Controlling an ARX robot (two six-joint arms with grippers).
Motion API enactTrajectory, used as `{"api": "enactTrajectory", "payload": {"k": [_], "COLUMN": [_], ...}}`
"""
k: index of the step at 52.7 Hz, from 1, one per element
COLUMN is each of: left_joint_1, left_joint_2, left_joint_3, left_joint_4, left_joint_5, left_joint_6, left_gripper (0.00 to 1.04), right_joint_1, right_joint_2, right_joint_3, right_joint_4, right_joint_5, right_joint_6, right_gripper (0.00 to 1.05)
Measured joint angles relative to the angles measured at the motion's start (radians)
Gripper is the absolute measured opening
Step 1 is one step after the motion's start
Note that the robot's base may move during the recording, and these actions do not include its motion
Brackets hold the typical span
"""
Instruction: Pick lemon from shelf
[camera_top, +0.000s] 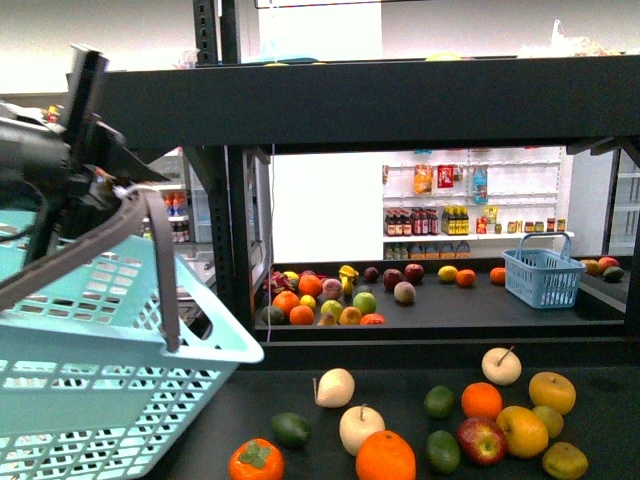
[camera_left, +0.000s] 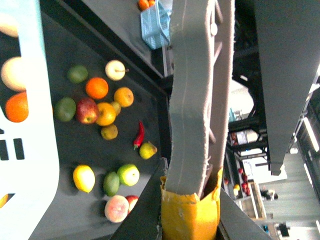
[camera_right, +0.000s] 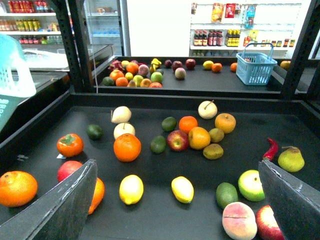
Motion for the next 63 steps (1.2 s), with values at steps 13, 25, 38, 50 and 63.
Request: {"api": "enactTrajectory", "payload": {"k": [13, 25, 38, 50, 63], "left_joint_1": [-0.113, -0.158, -0.190, -0.195, -0.195], "left_joint_2": [0.106, 0.166, 0.174, 0.174, 0.174], "left_joint_3": [0.114, 0.174, 0.174, 0.174, 0.174], "left_joint_4": [-0.038, -0.069, -0.071, -0.071, -0.071], "left_joint_5": [0.024, 0.023, 0.025, 0.029, 0.027], "left_joint_6": [0.040, 0.090, 0.094, 0.102, 0.106], "left_gripper": [0.11, 0.11, 0.11, 0.11, 0.11], "right_joint_1": [0.000, 0.000, 0.019, -0.273, -0.292], "right_joint_2": [0.000, 0.000, 0.021, 1.095, 1.814], "right_joint_3": [0.000, 0.000, 0.009, 0.296, 0.641], "right_joint_4": [0.000, 0.000, -0.034, 0.573, 0.521], "right_joint_5": [0.000, 0.000, 0.074, -0.059, -0.249], "right_joint_6": [0.000, 0.000, 0.023, 0.063, -0.059], "right_gripper": [0.97, 0.97, 0.97, 0.97, 0.97]}}
